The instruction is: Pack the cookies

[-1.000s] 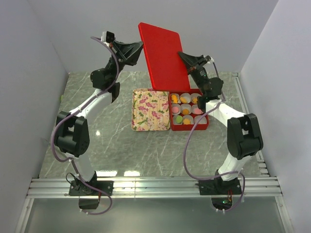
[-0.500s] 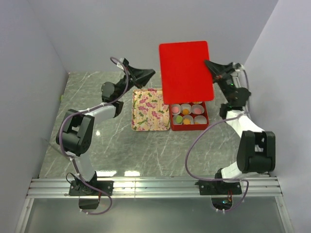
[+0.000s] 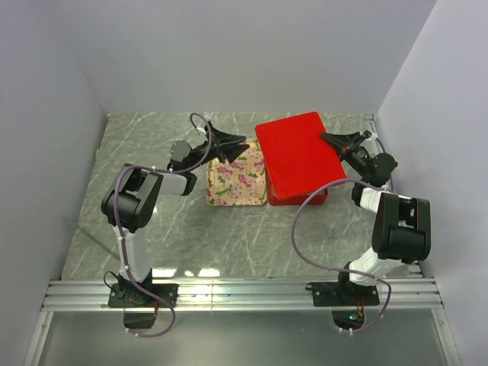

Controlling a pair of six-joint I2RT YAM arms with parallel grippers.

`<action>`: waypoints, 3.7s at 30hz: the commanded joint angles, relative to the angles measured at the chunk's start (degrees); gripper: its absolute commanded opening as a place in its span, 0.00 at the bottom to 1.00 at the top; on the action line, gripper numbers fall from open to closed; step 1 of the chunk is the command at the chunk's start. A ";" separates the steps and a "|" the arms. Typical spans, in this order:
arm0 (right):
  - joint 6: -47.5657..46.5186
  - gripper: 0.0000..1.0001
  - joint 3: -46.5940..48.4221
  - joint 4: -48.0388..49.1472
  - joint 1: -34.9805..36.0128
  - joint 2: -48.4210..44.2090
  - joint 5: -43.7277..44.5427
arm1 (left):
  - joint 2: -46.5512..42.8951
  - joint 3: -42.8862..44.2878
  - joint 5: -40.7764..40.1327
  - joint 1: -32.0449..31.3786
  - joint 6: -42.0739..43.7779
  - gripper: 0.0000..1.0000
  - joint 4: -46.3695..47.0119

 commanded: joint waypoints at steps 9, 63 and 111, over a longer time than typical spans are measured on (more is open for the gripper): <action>-6.24 0.00 11.39 -9.63 -1.46 7.80 -6.52 | -8.51 21.38 -7.24 -3.78 58.11 0.88 -73.25; -20.99 0.16 6.56 -14.97 -0.49 23.19 5.27 | 12.67 42.13 -22.66 -13.46 74.33 0.96 -88.96; -76.29 0.63 47.24 -124.42 2.85 20.02 34.88 | 11.17 40.37 -21.79 -13.64 74.59 0.93 -88.69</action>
